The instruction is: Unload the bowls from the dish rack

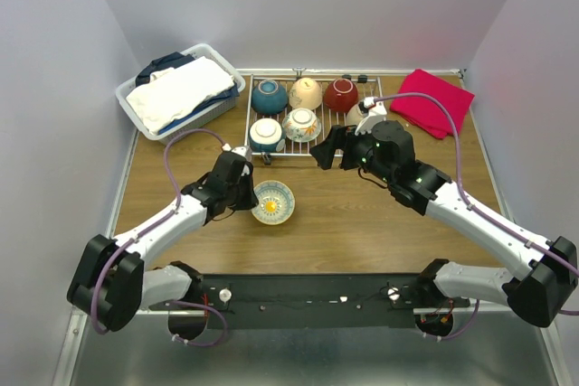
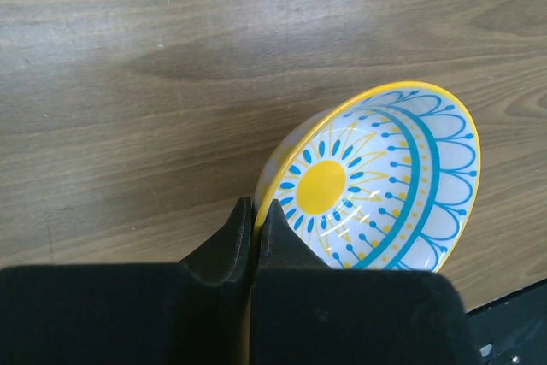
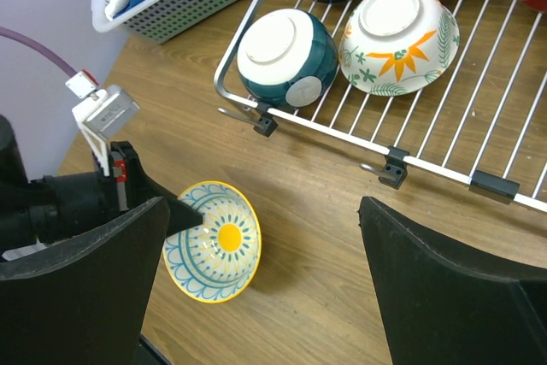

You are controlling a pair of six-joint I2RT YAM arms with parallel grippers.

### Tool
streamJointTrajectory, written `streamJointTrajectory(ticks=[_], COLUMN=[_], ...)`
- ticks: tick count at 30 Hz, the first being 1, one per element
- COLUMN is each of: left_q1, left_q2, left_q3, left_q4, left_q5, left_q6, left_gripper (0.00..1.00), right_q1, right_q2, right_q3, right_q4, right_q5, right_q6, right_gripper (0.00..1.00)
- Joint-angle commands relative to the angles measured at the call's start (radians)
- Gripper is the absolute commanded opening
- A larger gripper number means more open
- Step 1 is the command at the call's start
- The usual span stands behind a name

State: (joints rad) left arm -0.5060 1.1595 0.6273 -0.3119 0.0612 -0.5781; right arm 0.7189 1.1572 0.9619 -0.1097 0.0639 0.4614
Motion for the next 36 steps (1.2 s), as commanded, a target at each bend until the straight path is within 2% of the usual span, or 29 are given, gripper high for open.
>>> streamJointTrajectory(ticks=[1, 9, 13, 15, 18, 21, 22, 23, 24, 26, 28, 29, 33, 36], left_q1=[-0.002, -0.002, -0.002, -0.002, -0.002, -0.002, -0.002, -0.002, -0.002, -0.002, -0.002, 0.0, 0.001, 0.004], left_q2=[0.048, 0.042, 0.003, -0.012, -0.041, -0.075, -0.086, -0.108, -0.119, -0.158, -0.182, -0.213, -0.293, -0.342], left_q3=[0.003, -0.034, -0.083, -0.11, -0.129, -0.118, -0.112, -0.104, -0.089, -0.074, -0.049, -0.043, -0.008, 0.014], left_q4=[0.005, 0.008, 0.03, 0.033, 0.028, 0.01, 0.002, -0.013, -0.024, -0.05, -0.067, -0.087, -0.131, -0.165], left_q5=[0.006, 0.012, 0.026, 0.026, 0.023, 0.006, 0.0, -0.017, -0.026, -0.053, -0.085, -0.096, -0.165, -0.195], left_q6=[-0.029, -0.049, -0.081, -0.097, -0.108, -0.108, -0.103, -0.1, -0.097, -0.085, -0.075, -0.063, -0.022, 0.024], left_gripper=[0.0, 0.02, 0.2, 0.31, 0.42, 0.57, 0.6, 0.69, 0.71, 0.82, 0.89, 0.96, 0.99, 0.99], right_q1=[0.002, 0.002, 0.002, 0.001, 0.002, 0.002, 0.002, 0.002, 0.002, 0.002, 0.002, 0.002, 0.002, 0.002], right_q2=[-0.01, 0.004, 0.013, 0.018, 0.032, 0.041, 0.044, 0.05, 0.053, 0.068, 0.105, 0.12, 0.209, 0.233], right_q3=[-0.008, -0.018, -0.022, -0.02, -0.017, -0.018, -0.022, -0.031, -0.047, -0.049, -0.008, 0.015, 0.144, 0.161], right_q4=[-0.019, -0.022, -0.015, -0.012, -0.004, 0.01, 0.021, 0.057, 0.077, 0.099, 0.075, 0.02, -0.106, -0.076], right_q5=[0.024, 0.025, 0.025, 0.03, 0.031, 0.04, 0.033, 0.03, 0.028, 0.027, 0.033, 0.039, 0.059, 0.051], right_q6=[-0.021, -0.027, -0.035, -0.038, -0.044, -0.056, -0.069, -0.09, -0.119, -0.139, -0.196, -0.214, -0.338, -0.436], right_gripper=[1.0, 1.0, 1.0, 1.0, 1.0, 1.0, 1.0, 1.0, 1.0, 1.0, 1.0, 1.0, 1.0, 1.0])
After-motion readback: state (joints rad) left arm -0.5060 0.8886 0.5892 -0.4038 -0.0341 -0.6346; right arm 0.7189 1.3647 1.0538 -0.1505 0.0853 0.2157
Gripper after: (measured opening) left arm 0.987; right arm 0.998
